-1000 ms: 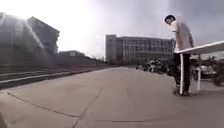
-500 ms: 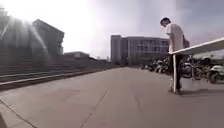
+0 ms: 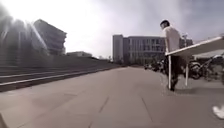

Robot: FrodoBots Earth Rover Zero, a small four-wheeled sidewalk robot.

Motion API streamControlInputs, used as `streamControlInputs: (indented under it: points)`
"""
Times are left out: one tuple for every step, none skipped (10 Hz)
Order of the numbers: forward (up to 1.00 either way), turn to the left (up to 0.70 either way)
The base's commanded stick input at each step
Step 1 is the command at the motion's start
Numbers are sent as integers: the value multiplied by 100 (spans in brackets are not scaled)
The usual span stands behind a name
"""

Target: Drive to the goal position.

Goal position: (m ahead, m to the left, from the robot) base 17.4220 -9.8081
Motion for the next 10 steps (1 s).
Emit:
streamControlInputs:
  points:
    - [20, 0]
    - [0, 0]
    - [0, 0]
    - [3, 0]
    - [70, 0]
    - [100, 0]
    - [100, 0]
    - [100, -6]
    - [100, -27]
    - [100, -40]
